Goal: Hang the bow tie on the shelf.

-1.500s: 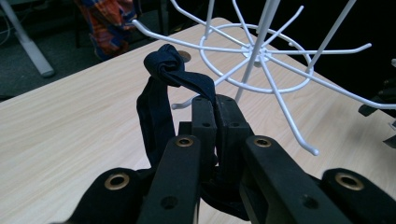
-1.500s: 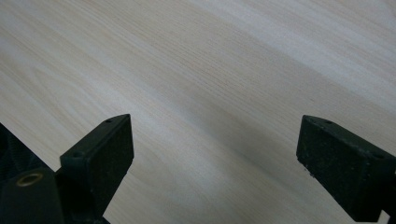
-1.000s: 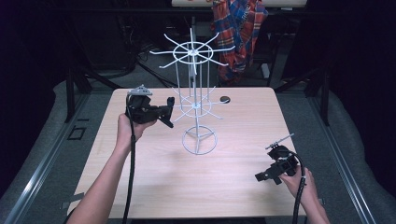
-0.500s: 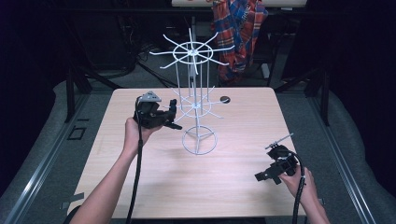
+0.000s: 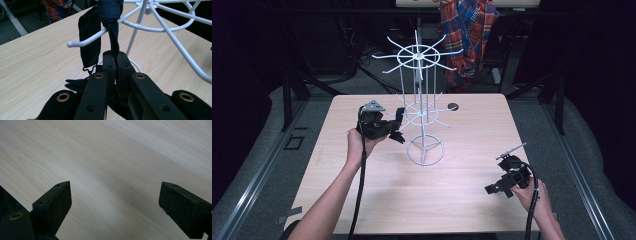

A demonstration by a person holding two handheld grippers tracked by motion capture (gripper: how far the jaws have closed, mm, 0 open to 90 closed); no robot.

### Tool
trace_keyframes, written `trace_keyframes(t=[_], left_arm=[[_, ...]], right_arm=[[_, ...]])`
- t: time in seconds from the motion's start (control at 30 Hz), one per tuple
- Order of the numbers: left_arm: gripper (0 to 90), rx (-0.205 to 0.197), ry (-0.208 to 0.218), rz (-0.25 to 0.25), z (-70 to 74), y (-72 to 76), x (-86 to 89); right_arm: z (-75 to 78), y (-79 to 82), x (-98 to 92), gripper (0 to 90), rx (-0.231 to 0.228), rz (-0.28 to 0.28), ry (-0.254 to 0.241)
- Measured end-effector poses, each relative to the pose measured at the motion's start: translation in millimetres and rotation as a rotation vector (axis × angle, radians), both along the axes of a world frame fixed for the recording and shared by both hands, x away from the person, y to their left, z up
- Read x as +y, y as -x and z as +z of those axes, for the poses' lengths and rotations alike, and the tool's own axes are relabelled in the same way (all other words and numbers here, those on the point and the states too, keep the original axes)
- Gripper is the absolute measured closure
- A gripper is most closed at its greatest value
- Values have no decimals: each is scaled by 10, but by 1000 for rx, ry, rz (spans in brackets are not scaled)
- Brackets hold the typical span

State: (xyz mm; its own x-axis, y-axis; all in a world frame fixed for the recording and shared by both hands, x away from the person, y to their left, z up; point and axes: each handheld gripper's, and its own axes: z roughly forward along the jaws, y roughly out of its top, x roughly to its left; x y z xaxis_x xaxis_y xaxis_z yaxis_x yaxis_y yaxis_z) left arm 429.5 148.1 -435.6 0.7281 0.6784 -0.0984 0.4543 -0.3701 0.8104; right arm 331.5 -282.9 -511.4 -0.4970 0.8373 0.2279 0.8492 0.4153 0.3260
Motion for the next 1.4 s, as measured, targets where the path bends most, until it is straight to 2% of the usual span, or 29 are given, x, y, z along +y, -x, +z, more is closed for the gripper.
trace_keyframes(t=[0.07, 0.1, 0.17, 0.23, 0.3, 0.33, 0.5, 0.6, 0.63, 0.67, 0.73, 0.77, 0.8, 0.87, 0.9, 0.93, 1.0, 1.03, 1.13, 1.27, 1.4], left_arm=[[878, -2, 1, 8, -12, -7, -4], [878, 3, 2, 7, -18, -12, -3], [878, 1, 5, 15, -30, -17, -10], [878, 7, 6, 12, -32, -22, 0], [877, 4, 4, 16, -31, -25, 9], [876, 1, 3, 19, -30, -26, 12], [862, -9, 12, 28, -30, -24, 9], [860, -18, 12, 32, -30, -22, 4], [860, -17, 14, 31, -31, -24, 5], [858, -15, 15, 31, -32, -25, 6], [846, -9, 19, 28, -37, -28, 6], [836, -9, 22, 28, -38, -28, 4], [819, -10, 22, 27, -36, -27, 5], [813, -15, 23, 28, -32, -21, 5], [794, -31, 18, 45, -27, -11, 3], [777, -17, 25, 19, -19, -17, 21], [753, -18, 34, 21, -12, -14, 32], [736, -18, 37, 21, -12, -15, 33], [706, -13, 26, 13, 3, -13, 43], [633, -16, 23, 8, 12, -9, 61], [541, -1, 15, 9, 32, -9, 98]], right_arm=[[20, -21, -24, 108, 18, 43, 32], [0, -8, -11, 108, 4, 16, 14], [-10, -5, 1, 108, 0, 2, 0], [-6, -2, 3, 108, 0, 2, 1], [19, -22, -24, 108, 18, 42, 33], [-3, -5, -5, 108, 1, 8, 8], [18, -20, -19, 109, 17, 39, 31], [15, -17, -20, 109, 15, 35, 24], [-3, 1, 3, 109, 1, -3, -8], [-7, -2, -2, 109, 2, 2, -13], [14, -14, -17, 109, 16, 25, 16], [17, -14, -17, 110, 16, 25, 20], [5, 2, 0, 110, 1, -4, 4], [7, 3, 1, 110, 1, -4, 5], [7, 3, -1, 110, 1, -2, 7], [16, -8, -13, 110, 12, 17, 13], [18, -12, -16, 110, 15, 24, 17], [6, -2, -7, 110, 5, 4, 2], [28, -14, -22, 110, 18, 33, 30], [24, -6, -22, 110, 10, 23, 13], [23, -3, -21, 110, 5, 19, 11]])
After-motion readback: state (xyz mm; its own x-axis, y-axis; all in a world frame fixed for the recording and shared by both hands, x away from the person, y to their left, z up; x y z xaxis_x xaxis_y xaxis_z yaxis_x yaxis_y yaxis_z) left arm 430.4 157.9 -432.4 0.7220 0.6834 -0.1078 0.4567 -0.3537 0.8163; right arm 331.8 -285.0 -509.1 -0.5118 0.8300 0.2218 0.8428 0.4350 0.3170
